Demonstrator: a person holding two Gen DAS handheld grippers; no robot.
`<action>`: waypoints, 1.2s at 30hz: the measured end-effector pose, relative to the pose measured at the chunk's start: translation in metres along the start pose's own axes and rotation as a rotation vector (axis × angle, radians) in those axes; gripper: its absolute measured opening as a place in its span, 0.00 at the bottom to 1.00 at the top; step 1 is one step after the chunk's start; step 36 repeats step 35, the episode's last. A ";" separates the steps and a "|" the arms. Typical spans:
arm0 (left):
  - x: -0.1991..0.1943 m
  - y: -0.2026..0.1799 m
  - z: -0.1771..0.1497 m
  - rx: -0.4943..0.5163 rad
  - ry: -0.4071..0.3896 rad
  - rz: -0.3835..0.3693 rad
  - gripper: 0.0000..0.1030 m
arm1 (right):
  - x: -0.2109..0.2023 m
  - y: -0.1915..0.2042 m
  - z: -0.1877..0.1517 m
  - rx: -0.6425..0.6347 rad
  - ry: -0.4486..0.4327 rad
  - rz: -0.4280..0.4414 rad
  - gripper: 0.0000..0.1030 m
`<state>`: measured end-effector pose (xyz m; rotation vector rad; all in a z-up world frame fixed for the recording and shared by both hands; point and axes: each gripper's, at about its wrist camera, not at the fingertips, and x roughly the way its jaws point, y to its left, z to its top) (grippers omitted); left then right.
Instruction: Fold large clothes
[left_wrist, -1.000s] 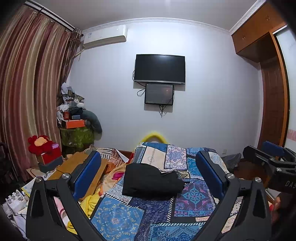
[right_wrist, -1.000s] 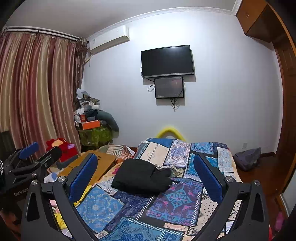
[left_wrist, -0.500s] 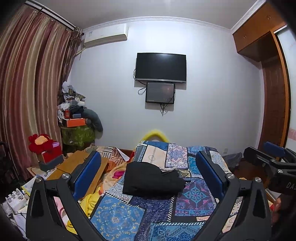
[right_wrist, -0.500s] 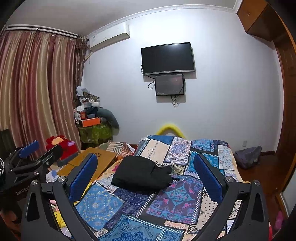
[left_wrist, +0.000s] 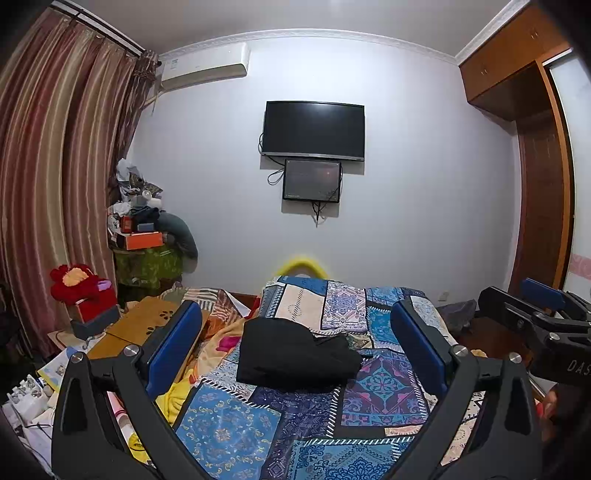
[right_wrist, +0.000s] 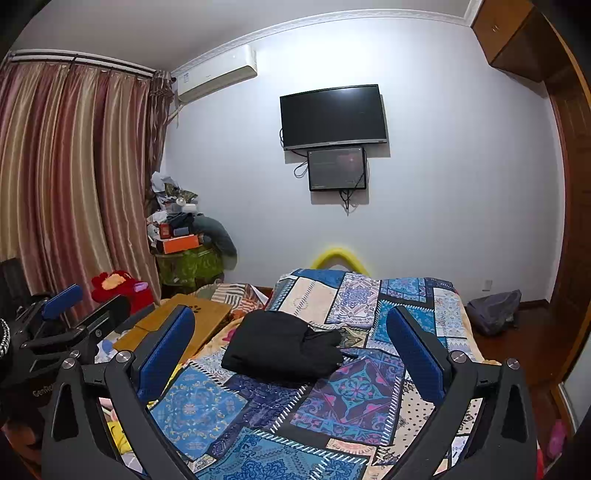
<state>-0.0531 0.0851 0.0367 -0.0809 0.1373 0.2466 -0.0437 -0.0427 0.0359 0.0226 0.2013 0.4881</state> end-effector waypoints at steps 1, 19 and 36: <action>0.000 0.001 0.000 0.000 -0.001 -0.003 0.99 | -0.001 0.000 0.001 0.000 -0.001 0.000 1.00; -0.002 0.002 0.000 -0.007 -0.003 -0.038 0.99 | -0.002 -0.001 0.002 0.001 0.003 -0.005 1.00; 0.004 0.002 -0.004 0.000 0.021 -0.048 0.99 | 0.004 0.001 -0.001 0.009 0.018 -0.006 1.00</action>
